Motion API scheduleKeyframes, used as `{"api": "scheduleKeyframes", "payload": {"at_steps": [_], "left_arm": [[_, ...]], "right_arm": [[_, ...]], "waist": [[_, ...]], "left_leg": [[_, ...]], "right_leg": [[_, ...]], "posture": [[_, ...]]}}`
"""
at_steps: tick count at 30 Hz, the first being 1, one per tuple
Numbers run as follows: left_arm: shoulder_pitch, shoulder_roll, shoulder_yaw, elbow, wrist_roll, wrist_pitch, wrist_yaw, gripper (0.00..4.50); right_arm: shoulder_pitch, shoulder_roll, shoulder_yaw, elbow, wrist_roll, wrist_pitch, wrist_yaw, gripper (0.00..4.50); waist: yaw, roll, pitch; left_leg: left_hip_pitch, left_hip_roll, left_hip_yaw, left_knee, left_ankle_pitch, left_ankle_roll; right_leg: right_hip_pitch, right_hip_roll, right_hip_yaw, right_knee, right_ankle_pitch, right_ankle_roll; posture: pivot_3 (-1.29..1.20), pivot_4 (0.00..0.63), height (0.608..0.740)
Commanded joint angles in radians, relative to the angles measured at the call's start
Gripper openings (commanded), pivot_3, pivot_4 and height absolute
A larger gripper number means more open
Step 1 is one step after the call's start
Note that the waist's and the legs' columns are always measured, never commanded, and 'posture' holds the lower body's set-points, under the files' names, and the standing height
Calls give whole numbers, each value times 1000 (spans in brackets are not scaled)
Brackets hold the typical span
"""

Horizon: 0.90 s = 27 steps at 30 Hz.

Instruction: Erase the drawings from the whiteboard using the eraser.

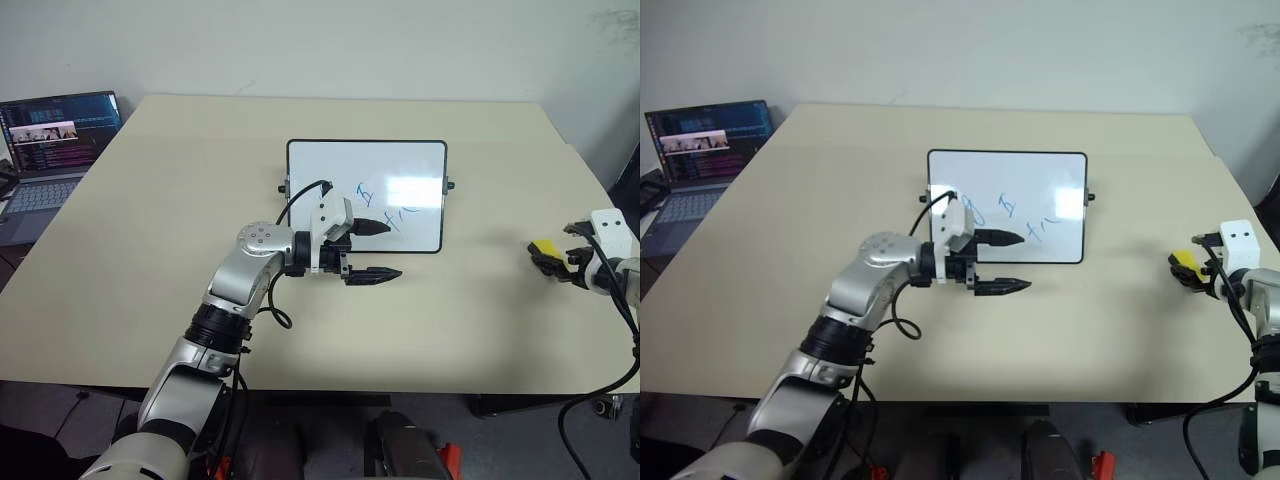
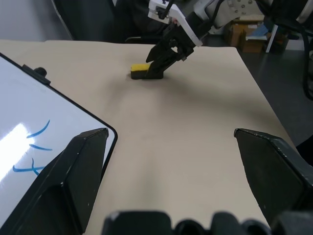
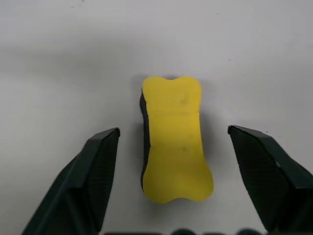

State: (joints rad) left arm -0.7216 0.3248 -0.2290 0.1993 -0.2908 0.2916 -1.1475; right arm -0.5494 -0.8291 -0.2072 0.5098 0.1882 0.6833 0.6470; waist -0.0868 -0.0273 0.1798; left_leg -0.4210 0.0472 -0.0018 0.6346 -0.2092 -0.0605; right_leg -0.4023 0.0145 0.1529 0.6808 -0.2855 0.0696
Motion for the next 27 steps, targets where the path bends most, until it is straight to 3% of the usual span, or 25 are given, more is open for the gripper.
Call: {"api": "scheduleKeyframes", "payload": {"at_steps": [1, 4, 5, 9, 12, 15, 27], "left_arm": [[-28, -4, 20, -17, -12, -17, -3, 4500], [-27, -2, 19, -19, -12, -18, -4, 4500], [-26, -1, 19, -19, -12, -17, -5, 4500], [-29, -1, 20, -15, -11, -18, -4, 4500], [-30, -3, 18, -14, -11, -19, -3, 4500], [-33, -4, 19, -11, -10, -18, -1, 4500], [-36, 2, 22, -9, -9, -17, 0, 4500]], "right_arm": [[-50, -14, -15, 32, -13, -17, -34, 3307], [-26, -11, -13, -16, 23, -7, 31, 3307], [-32, -7, -21, -12, 17, 10, 2, 3016], [-31, -16, -12, 6, -6, -14, -12, 2953], [-18, -11, -28, -19, 19, 25, -1, 2185], [-21, -17, -17, 14, -6, 4, -16, 1122], [-70, 0, 11, 149, -27, -73, -14, 1122]], "waist": [[0, 0, 0], [2, 0, 0], [2, 0, 0], [2, 0, 0], [1, 0, 0], [1, 0, 0], [1, 0, 0]], "left_leg": [[0, 0, 0, 0, 0, 0], [0, 0, 0, 0, 0, 0], [0, 0, 0, 0, 0, 0], [0, 0, 0, 0, 0, 0], [0, 0, 0, 0, 0, 0], [0, 0, 0, 0, 0, 0], [2, 0, -1, 1, 0, 0]], "right_leg": [[0, 0, 0, 0, 0, 0], [0, 0, 0, 0, 0, 0], [0, 0, 0, 0, 0, 0], [0, 0, 0, 0, 0, 0], [0, 0, 0, 0, 0, 0], [0, 0, 0, 0, 0, 0], [3, 0, -1, 0, 0, 0]], "posture": [[0, 150, 740], [0, 150, 740], [0, 150, 740], [0, 150, 740], [0, 150, 740], [0, 150, 740], [0, 150, 740]]}}
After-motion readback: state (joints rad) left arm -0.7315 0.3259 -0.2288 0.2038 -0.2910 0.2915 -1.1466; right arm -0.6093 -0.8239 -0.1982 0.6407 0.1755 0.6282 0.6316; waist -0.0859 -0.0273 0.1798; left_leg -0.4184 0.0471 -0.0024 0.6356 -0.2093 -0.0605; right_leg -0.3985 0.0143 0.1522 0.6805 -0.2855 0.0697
